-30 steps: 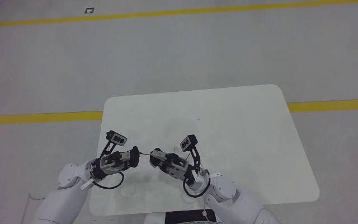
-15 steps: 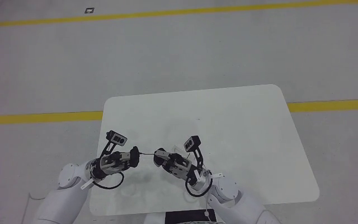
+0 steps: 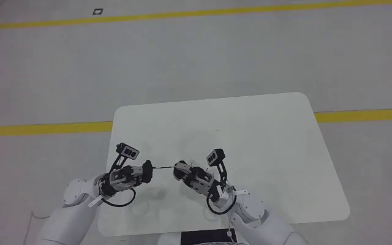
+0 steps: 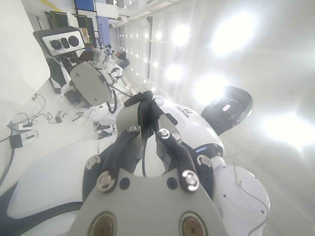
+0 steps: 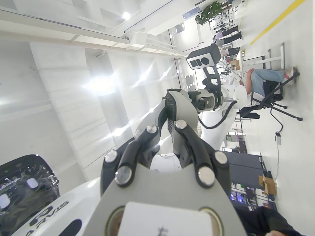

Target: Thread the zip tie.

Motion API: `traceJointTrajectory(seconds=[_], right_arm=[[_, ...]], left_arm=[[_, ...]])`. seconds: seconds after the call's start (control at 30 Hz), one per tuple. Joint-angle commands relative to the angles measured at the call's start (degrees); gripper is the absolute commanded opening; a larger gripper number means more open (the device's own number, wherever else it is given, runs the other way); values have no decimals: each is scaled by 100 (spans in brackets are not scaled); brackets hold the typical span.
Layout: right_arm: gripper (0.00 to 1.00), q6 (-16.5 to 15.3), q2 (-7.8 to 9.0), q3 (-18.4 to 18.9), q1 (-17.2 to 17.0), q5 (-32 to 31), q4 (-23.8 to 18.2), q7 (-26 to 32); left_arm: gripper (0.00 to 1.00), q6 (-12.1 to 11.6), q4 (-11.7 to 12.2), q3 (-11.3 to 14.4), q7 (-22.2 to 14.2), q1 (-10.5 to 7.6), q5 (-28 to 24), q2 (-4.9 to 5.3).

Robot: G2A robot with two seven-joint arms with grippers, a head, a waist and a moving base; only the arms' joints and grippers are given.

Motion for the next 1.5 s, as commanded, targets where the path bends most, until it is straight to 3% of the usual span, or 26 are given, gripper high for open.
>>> traceJointTrajectory(seconds=[0.0, 1.47], right_arm=[[0, 4, 3, 16, -14, -5, -10, -1], [0, -127, 102, 529, -355, -51, -140, -49]], left_arm=[[0, 0, 0, 0, 0, 0, 0, 0], [0, 0, 0, 0, 0, 0, 0, 0]])
